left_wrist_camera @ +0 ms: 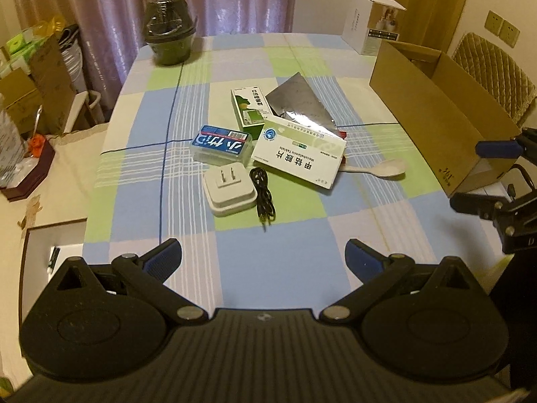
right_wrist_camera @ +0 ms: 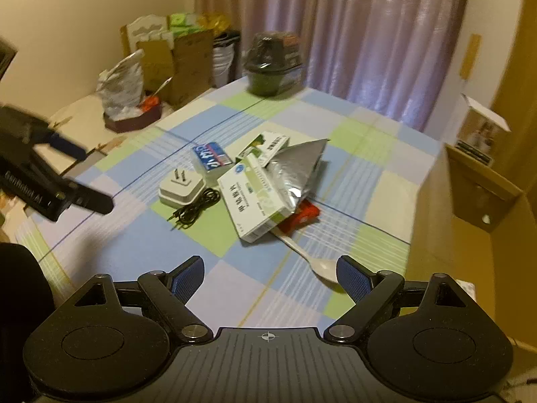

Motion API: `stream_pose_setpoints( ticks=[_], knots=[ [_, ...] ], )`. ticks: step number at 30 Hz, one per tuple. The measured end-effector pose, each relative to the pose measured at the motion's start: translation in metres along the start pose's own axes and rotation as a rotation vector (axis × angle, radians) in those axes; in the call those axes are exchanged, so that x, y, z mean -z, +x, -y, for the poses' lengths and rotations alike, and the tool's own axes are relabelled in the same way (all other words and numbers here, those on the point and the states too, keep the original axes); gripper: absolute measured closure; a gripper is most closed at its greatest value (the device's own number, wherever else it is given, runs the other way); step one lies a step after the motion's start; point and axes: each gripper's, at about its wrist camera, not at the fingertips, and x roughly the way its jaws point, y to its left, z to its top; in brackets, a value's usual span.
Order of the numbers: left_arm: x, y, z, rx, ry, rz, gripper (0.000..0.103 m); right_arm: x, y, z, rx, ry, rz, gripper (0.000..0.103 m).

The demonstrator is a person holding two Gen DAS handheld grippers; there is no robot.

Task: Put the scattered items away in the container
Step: 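Move both tools back over the table items, then grasp the white plug adapter with the left tool while the right tool grasps the Mecobalamin box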

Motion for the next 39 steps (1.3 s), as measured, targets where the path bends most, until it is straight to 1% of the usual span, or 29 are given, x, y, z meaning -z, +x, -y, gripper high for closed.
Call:
stream_pose_setpoints(
  ticks=[2,5,7,12,17,22,25,30,32,33,35,37,39],
  knots=[
    [-0.006,0.01,-0.004,0.013,0.029,0.005,0.001,-0.003,0.012,-0.001,-0.013,-0.029,-0.015,0.012],
    [-0.016,0.026,-0.012,-0.001,0.127,0.002,0.001,-0.007,0.028,-0.003,-0.03,-0.068,-0.026,0.012],
    [-0.022,0.039,-0.019,0.002,0.19,-0.006,0.001,-0.011,0.039,-0.003,-0.045,-0.091,-0.031,0.012],
    [-0.028,0.068,-0.034,0.055,0.331,-0.009,0.001,-0.022,0.069,-0.001,-0.079,-0.134,-0.048,0.012],
    [-0.034,0.103,-0.044,0.125,0.463,-0.042,0.002,-0.033,0.097,0.002,-0.076,-0.189,-0.055,0.012],
    [-0.033,0.135,-0.047,0.172,0.615,-0.049,0.002,-0.037,0.128,-0.002,-0.05,-0.292,-0.071,0.012],
    [-0.032,0.149,-0.049,0.188,0.68,-0.062,0.002,-0.037,0.148,-0.007,-0.033,-0.352,-0.081,0.012],
    [-0.036,0.163,-0.052,0.21,0.741,-0.069,0.002,-0.037,0.174,-0.019,-0.025,-0.435,-0.097,0.012],
    [-0.038,0.168,-0.053,0.225,0.745,-0.075,0.005,-0.037,0.182,-0.023,-0.02,-0.466,-0.1,0.012],
    [-0.038,0.17,-0.053,0.232,0.754,-0.08,0.006,-0.037,0.185,-0.024,-0.021,-0.471,-0.103,0.015],
    [-0.038,0.177,-0.052,0.239,0.779,-0.094,0.008,-0.037,0.188,-0.023,-0.001,-0.472,-0.103,0.027],
    [-0.039,0.181,-0.052,0.252,0.792,-0.103,0.011,-0.039,0.19,-0.021,-0.003,-0.454,-0.106,0.027],
    [-0.04,0.182,-0.052,0.27,0.78,-0.106,0.012,-0.038,0.188,-0.02,0.0,-0.438,-0.104,0.029]
  ],
)
